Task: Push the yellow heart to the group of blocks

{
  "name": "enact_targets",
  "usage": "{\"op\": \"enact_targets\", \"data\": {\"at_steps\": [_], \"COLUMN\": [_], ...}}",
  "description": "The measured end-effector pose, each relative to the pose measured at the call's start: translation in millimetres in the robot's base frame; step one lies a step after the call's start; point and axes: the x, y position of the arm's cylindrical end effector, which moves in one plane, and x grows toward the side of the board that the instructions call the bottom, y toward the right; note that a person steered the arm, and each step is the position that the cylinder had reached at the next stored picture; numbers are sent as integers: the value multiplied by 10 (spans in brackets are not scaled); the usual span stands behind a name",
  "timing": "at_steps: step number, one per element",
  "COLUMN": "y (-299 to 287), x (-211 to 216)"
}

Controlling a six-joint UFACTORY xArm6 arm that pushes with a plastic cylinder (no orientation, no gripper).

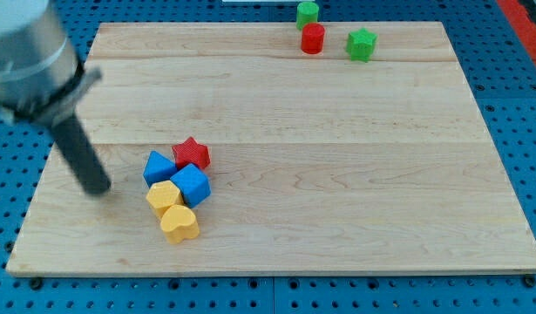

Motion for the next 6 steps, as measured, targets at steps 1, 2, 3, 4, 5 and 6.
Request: {"op": "enact_targets", "data": {"at_steps": [1,2,3,4,5,6], "y": [488,1048,1464,1367,1944,2024], "x": [278,114,-18,401,364,83]}}
